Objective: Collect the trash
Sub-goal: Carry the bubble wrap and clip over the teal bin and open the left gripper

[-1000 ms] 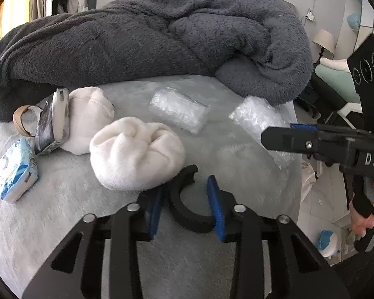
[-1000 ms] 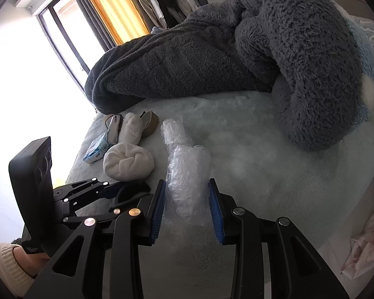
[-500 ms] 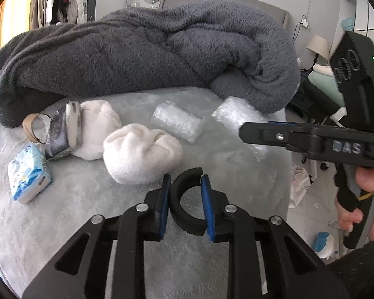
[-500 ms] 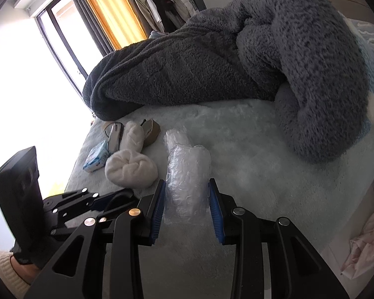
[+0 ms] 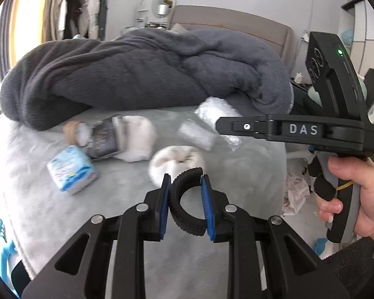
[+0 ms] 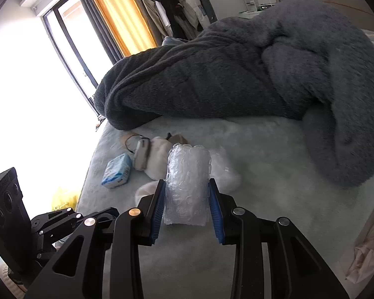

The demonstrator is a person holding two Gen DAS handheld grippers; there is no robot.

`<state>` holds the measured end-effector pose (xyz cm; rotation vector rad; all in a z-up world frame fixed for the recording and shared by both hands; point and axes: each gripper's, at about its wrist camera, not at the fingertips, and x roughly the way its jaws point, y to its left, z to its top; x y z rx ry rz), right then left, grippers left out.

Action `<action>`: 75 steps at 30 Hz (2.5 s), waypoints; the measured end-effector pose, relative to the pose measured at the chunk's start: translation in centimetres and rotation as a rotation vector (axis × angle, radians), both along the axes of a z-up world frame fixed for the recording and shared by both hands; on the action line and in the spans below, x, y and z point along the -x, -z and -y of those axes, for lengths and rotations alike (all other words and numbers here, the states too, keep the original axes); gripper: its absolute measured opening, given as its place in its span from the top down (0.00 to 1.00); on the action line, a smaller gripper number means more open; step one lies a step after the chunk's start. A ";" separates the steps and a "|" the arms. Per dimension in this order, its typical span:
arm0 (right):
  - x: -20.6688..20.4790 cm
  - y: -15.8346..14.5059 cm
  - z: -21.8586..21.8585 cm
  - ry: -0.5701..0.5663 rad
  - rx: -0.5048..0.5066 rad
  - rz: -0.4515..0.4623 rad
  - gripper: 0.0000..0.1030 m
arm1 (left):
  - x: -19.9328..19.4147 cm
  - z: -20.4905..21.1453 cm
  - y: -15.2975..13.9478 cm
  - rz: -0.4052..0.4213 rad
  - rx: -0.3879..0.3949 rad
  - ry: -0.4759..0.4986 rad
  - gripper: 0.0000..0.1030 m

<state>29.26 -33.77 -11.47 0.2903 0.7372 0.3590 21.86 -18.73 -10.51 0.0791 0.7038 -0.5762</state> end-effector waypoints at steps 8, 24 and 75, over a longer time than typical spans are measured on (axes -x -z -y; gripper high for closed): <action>-0.4 -1.8 -3.6 -0.040 0.003 0.024 0.67 | 0.0 -4.6 -0.3 0.015 -0.013 -0.104 0.74; 0.3 -4.3 -11.9 -0.114 0.058 0.059 0.66 | 1.2 -15.9 -0.8 -0.007 0.000 -0.333 0.74; 0.2 5.0 -40.8 -0.525 0.253 -0.222 0.66 | 5.0 -38.9 15.6 -0.594 -0.021 -0.670 0.67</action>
